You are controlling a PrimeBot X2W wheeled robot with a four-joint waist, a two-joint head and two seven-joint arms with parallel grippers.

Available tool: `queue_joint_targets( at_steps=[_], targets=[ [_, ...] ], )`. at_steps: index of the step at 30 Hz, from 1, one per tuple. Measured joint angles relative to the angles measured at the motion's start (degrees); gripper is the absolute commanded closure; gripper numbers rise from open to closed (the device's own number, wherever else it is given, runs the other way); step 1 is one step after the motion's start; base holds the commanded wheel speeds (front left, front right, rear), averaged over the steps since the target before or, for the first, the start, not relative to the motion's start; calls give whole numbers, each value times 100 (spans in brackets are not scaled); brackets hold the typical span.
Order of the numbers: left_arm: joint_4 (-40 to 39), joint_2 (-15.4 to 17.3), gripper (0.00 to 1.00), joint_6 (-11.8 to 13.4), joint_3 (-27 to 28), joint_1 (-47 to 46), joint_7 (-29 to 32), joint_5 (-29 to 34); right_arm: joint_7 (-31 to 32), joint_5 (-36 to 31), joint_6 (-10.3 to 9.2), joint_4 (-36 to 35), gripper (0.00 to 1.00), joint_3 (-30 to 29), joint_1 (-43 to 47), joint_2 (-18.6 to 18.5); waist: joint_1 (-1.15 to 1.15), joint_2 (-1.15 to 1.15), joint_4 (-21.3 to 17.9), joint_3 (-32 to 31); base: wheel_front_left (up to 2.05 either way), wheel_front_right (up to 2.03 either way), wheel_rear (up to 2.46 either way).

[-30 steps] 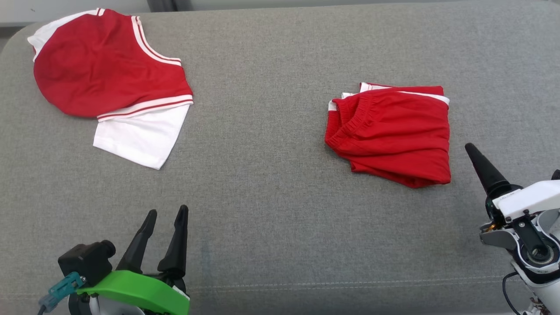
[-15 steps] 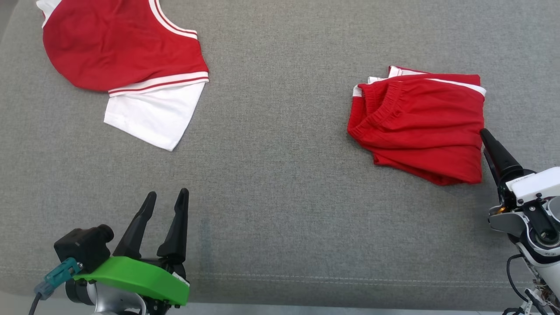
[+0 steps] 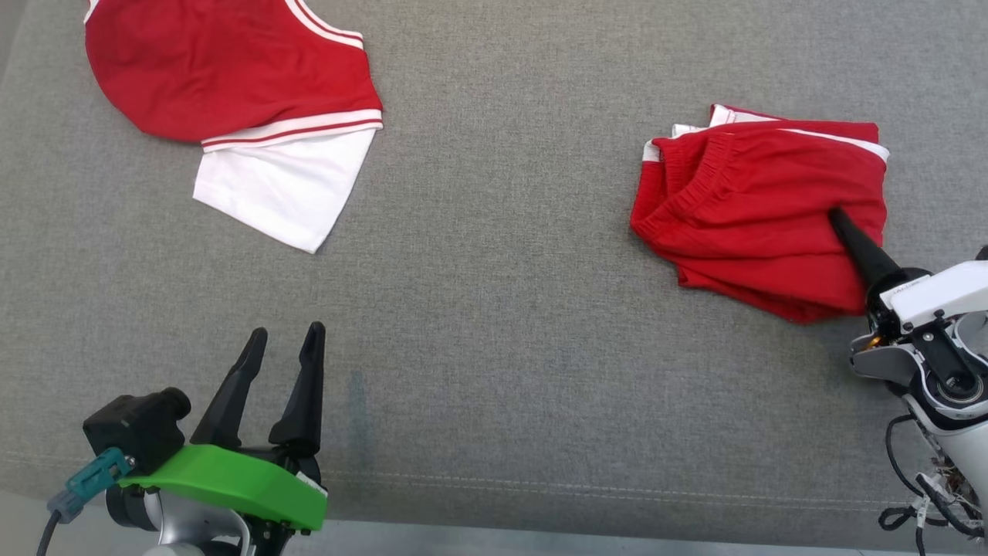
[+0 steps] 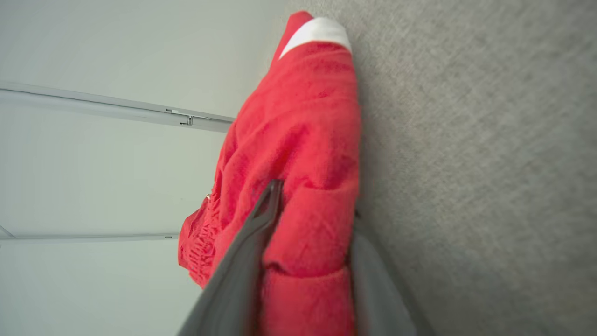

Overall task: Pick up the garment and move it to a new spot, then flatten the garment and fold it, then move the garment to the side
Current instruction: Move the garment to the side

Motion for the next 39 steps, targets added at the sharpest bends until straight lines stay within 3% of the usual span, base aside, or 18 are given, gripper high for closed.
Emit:
queue_joint_targets(
  at_steps=[9,14,21,31,39],
  targets=[
    [-43,0,0,1,48,-2,37,0,646,-601,-27,38,100,350,-605,-847,0,0,42,90,0,0,0],
    [-45,21,0,3,79,-3,97,5,987,-964,-252,59,100,432,-1228,-1348,0,0,40,161,0,0,0],
    [-198,205,0,8,189,-22,249,88,1228,-1457,-568,303,100,521,-1848,-1778,0,0,-8,280,0,0,0],
    [-417,372,0,19,482,-108,441,171,1440,-1792,-708,678,100,780,-2024,-1812,0,0,-166,502,0,0,0],
    [-591,464,0,26,780,-108,599,171,1466,-1812,-723,1004,100,833,-2156,-1568,0,0,-503,636,0,0,0]
  ],
)
